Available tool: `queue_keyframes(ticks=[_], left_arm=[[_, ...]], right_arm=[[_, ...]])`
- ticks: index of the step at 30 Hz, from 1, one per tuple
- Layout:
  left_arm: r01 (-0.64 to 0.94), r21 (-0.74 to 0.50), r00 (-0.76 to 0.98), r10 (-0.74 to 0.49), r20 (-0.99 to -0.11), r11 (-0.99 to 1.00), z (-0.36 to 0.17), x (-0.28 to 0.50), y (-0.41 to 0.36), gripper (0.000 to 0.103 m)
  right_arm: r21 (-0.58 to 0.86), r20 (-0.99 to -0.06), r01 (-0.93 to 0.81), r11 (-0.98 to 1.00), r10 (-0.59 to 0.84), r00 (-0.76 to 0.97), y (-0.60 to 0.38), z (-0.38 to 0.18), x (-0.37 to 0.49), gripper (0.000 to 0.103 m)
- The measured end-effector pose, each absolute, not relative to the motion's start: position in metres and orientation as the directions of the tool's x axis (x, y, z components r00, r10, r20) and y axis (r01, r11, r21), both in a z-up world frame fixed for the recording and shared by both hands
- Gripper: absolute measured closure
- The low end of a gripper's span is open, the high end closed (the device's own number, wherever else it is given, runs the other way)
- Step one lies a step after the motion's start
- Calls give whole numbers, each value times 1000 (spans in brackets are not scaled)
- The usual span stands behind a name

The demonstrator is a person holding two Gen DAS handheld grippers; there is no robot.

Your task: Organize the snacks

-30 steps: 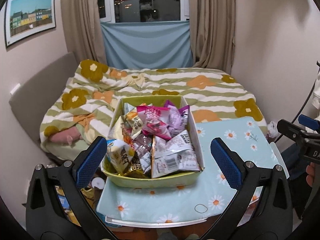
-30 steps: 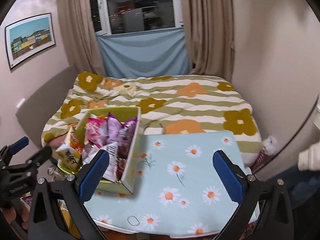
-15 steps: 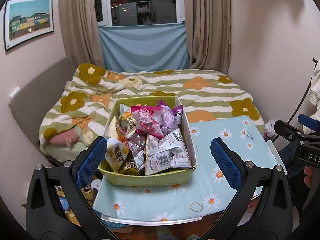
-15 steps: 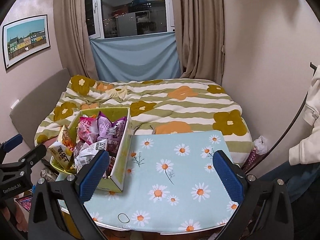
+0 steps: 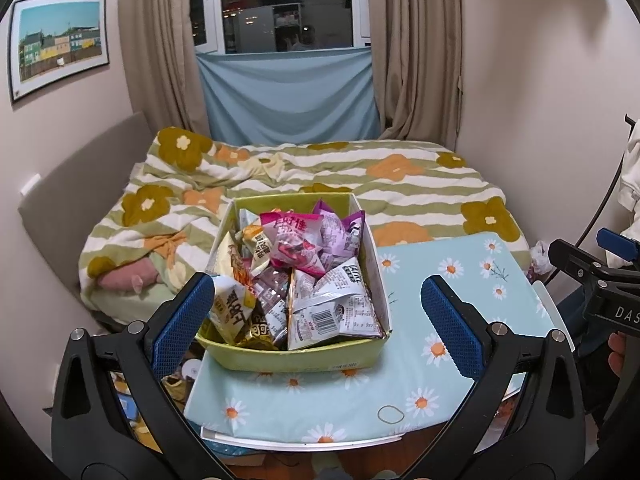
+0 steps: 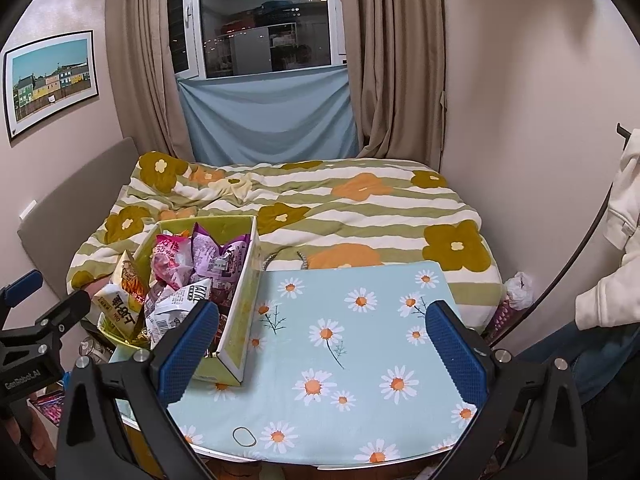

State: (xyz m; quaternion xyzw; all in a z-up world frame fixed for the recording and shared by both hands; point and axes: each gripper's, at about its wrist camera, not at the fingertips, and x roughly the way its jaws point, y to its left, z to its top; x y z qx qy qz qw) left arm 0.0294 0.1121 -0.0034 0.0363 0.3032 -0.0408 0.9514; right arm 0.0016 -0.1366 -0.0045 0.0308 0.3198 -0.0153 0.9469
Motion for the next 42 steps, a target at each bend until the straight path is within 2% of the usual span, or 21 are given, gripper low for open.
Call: queue_keyframes(ticks=[42], left_arm=[[85,50,819,-41,-572,995,-4,36,116,0]], right_arm=[[46,-607,57,997,-17,795,-140,-5,5,0]])
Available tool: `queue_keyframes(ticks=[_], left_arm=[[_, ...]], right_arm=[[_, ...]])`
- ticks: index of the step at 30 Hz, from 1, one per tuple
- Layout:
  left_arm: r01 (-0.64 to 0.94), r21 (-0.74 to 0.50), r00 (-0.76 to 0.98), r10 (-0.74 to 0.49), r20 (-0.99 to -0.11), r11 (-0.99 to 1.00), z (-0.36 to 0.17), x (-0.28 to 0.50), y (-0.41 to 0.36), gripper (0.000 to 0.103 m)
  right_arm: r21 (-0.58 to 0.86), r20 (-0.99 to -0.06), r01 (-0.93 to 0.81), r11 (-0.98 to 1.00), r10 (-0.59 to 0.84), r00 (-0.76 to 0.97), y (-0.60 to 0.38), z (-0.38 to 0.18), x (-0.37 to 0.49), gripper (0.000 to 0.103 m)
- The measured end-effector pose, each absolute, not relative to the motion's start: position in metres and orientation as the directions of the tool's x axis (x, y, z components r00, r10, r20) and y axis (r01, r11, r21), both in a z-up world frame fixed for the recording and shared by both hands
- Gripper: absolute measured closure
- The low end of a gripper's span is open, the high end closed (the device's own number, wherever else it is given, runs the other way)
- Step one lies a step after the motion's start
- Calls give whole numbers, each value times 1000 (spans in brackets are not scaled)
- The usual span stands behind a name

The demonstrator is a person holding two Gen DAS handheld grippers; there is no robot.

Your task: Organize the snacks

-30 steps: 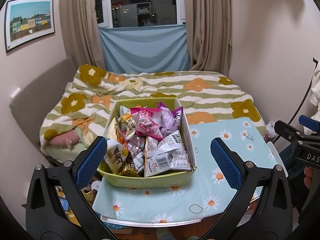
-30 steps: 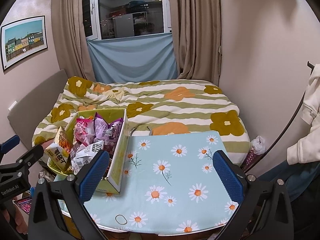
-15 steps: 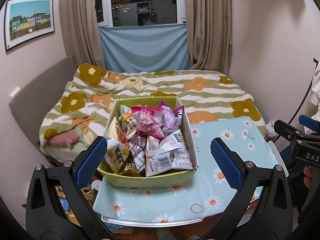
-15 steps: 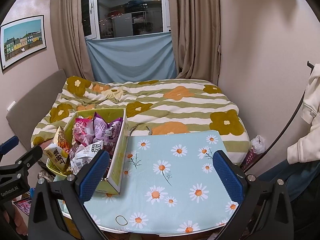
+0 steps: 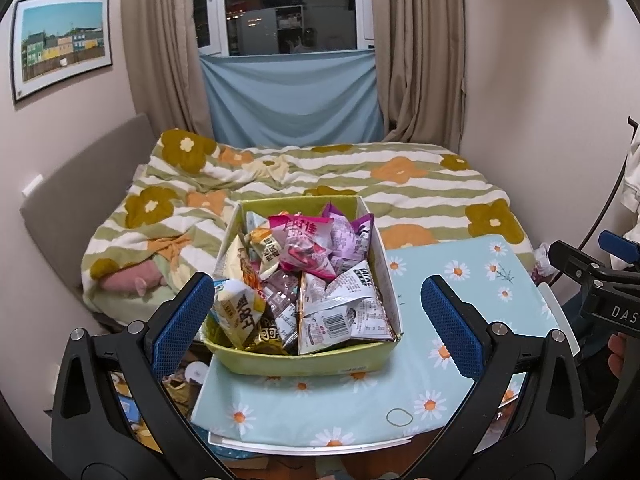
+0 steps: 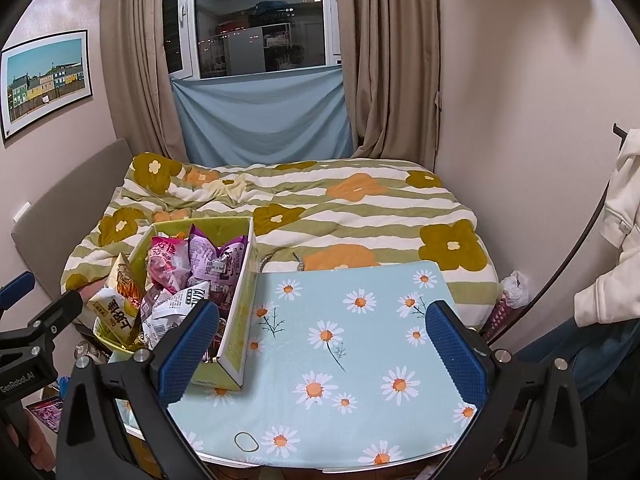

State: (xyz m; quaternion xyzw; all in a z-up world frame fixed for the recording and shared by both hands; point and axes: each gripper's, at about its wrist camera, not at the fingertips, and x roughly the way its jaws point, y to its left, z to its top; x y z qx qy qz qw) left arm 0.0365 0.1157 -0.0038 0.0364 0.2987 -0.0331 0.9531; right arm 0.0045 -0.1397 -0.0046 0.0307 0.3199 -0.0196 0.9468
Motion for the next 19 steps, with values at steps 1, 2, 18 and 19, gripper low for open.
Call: queue_keyframes(ticks=[1,2,18,19], left_arm=[[84,50,819,-40,-572,995,-4,36,115,0],[83,51,819,-39,-572,995,-3,36,116,0],[101,51,825,-55,-562,994,-2,37,119,0],[100,51,826,-54,-561,994,-2,37,119,0]], right_arm=[[44,-606,57,997,-18,795,-139,-5,4,0],[44,-606,57,997,-18,795,-139,-5,4,0],[46,-607,65,997,-24,794,-135,-4,6,0],[45,-606,66,997,-25,795,-135,-4,6,0]])
